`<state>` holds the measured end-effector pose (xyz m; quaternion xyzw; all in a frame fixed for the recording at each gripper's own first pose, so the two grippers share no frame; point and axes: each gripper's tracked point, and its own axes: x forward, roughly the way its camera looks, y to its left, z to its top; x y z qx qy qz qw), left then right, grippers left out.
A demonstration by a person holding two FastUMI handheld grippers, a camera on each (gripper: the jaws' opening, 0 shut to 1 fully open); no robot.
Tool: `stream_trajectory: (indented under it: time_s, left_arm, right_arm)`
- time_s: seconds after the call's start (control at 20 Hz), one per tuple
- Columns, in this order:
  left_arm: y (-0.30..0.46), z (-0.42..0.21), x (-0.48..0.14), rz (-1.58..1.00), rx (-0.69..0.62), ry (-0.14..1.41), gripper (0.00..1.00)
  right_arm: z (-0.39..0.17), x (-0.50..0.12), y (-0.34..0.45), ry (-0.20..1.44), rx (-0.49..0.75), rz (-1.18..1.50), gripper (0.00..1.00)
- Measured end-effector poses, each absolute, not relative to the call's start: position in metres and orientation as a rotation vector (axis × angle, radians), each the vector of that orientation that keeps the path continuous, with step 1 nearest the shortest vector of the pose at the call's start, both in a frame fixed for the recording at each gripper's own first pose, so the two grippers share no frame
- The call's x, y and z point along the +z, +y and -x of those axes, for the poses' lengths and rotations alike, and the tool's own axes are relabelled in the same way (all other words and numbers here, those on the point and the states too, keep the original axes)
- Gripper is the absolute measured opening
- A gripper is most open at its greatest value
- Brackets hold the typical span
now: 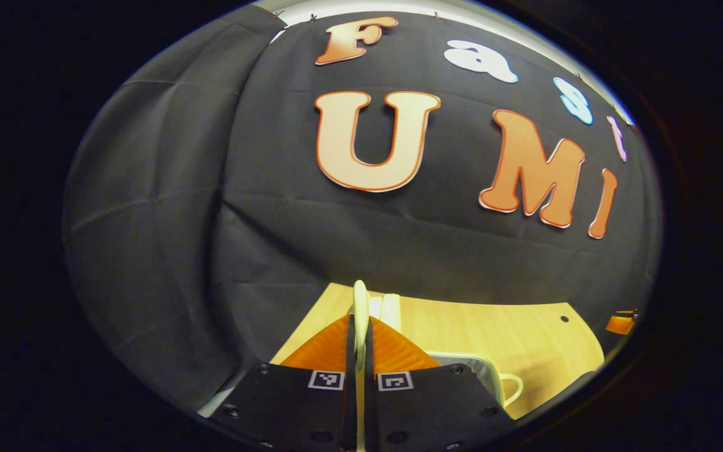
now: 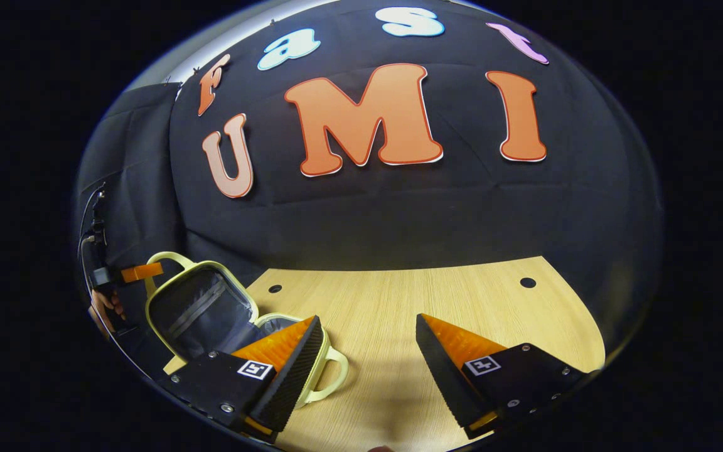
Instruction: First open the suitcase, pack the skin care products into it, and then close the suitcase.
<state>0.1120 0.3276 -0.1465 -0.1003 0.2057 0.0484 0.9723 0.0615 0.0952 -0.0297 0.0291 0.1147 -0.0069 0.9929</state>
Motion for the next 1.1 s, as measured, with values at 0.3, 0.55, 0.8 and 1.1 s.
stream_trajectory:
  time_s: [0.3, 0.55, 0.8, 1.1]
  left_arm:
    - [0.251, -0.118, -0.129, 0.241, -0.011, 0.402, 0.05]
    - [0.203, -0.116, -0.131, 0.302, -0.066, 0.410, 0.05]
    - [0.168, -0.112, -0.138, 0.347, -0.104, 0.423, 0.05]
    - [0.118, -0.105, -0.153, 0.374, -0.163, 0.464, 0.05]
  right_arm:
    - [-0.056, -0.033, 0.083, 0.233, -0.003, -0.084, 0.95]
    - [-0.051, -0.041, 0.069, 0.249, -0.007, -0.099, 0.95]
    - [-0.047, -0.041, 0.052, 0.245, -0.010, -0.091, 0.95]
    - [-0.039, -0.048, 0.033, 0.256, -0.008, -0.093, 0.95]
